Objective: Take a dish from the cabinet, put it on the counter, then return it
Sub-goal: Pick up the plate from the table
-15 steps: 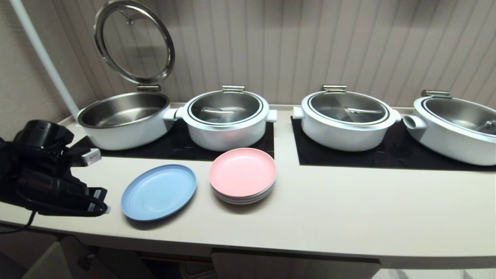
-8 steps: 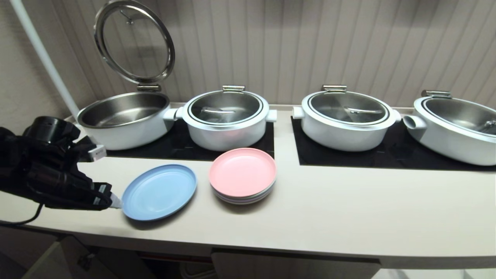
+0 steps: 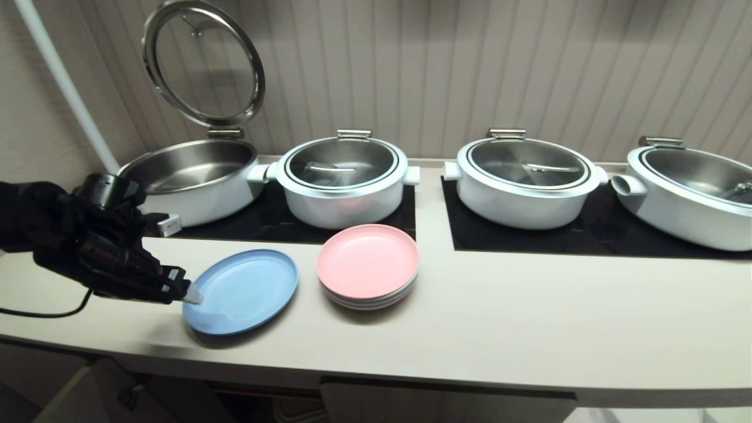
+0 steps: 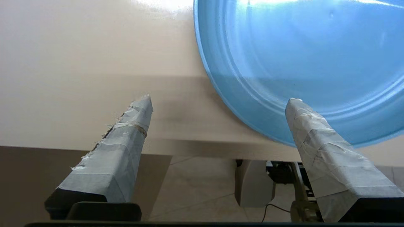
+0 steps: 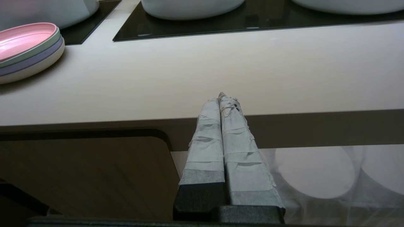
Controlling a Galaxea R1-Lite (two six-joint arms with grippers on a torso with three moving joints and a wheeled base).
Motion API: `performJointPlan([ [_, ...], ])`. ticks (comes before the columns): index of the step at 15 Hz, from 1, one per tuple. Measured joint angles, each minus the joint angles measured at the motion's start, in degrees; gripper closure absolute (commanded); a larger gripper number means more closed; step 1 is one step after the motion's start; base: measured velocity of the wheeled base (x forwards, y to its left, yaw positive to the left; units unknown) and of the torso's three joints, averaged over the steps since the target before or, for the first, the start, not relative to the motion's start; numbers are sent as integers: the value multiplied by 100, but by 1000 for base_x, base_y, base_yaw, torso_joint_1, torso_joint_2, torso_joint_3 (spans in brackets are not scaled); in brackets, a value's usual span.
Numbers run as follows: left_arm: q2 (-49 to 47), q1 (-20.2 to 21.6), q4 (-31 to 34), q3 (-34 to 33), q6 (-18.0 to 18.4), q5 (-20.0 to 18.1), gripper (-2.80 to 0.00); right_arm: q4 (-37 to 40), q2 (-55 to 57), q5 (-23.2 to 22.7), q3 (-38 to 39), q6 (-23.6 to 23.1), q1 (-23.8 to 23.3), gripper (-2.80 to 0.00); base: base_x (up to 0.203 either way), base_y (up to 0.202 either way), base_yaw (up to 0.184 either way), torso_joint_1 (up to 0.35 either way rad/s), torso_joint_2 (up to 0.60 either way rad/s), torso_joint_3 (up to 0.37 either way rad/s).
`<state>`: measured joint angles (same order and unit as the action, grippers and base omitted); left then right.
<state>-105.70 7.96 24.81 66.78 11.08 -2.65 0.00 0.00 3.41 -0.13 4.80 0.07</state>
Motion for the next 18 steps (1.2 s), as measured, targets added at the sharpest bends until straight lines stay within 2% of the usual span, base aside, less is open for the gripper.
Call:
performJointPlan([
  [7, -660, -26, 0, 347, -8, 59, -280, 0, 0, -2, 0, 2, 0, 0, 0, 0, 0, 0, 0, 0],
  [18, -1045, -33, -17, 598, -28, 56, -280, 0, 0, 0, -2, -1, 0, 0, 0, 0, 0, 0, 0, 0],
])
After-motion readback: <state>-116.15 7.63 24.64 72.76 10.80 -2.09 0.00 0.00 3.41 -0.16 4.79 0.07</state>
